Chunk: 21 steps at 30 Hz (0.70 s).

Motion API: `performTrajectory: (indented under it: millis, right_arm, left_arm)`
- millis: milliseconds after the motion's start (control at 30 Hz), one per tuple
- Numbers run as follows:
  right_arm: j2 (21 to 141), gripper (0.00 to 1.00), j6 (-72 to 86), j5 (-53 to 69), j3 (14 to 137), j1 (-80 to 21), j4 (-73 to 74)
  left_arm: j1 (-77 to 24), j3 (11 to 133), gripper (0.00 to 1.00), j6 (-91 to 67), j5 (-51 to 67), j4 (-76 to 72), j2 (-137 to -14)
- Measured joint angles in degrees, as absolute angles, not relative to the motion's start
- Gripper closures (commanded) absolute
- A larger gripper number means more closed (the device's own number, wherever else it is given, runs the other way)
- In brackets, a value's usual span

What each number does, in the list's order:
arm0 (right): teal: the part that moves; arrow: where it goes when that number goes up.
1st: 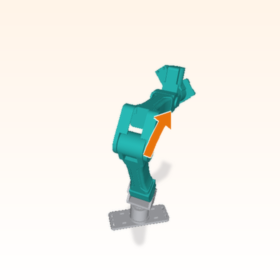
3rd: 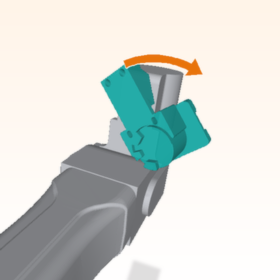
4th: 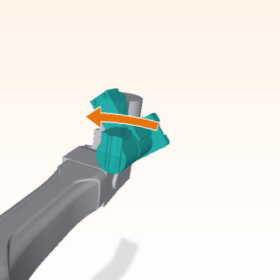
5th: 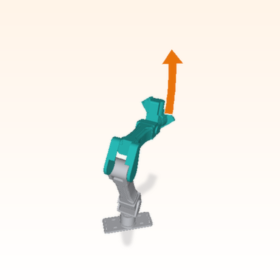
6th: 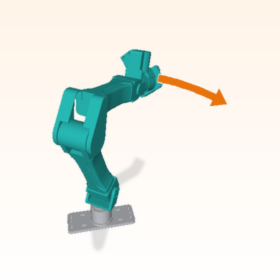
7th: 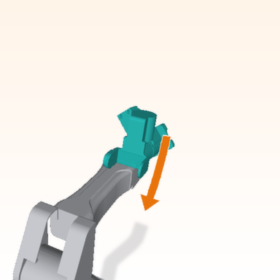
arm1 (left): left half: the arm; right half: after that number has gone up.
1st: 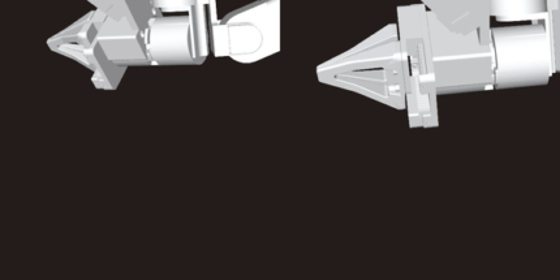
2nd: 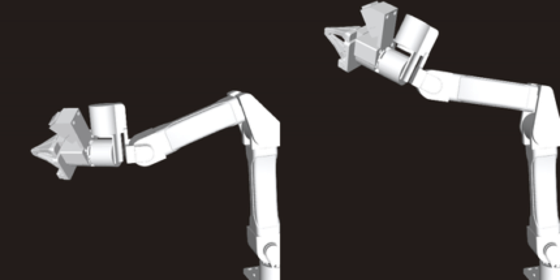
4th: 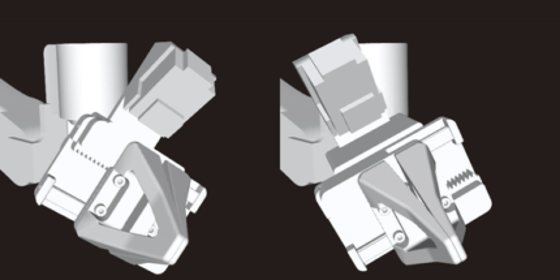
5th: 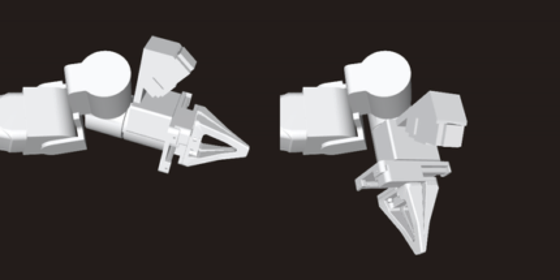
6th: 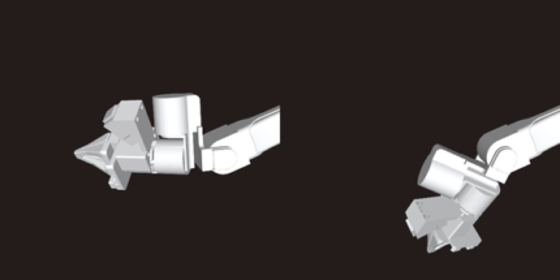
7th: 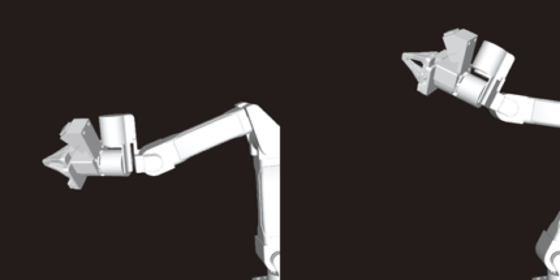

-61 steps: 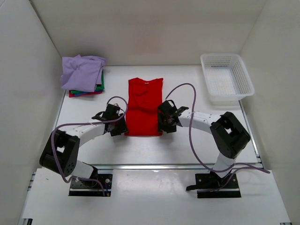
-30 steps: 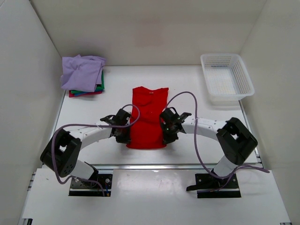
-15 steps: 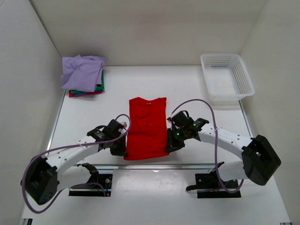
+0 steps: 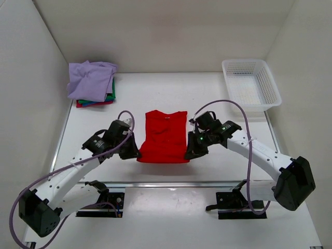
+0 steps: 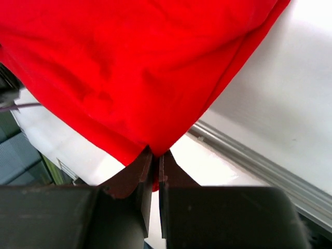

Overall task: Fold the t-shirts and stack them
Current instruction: Fold the long partially folded tshirt into a neat square

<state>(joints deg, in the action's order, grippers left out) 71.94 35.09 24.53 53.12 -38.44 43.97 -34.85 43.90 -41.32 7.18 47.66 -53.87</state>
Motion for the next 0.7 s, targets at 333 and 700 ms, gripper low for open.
performTrajectory:
  millis: [333, 700]
  right_arm:
    - [80.64, 1.0, 28.08, 27.27, 65.25, -29.65, 48.84]
    - [92.77, 1.0, 21.8, 29.69, 73.78, -23.4, 49.43]
  left_arm:
    - [-26.28, 51.7, 1.0, -37.6, 10.92, 45.32, -64.53]
    - [-20.12, 62.35, 1.0, -31.55, 17.8, 40.66, -83.0]
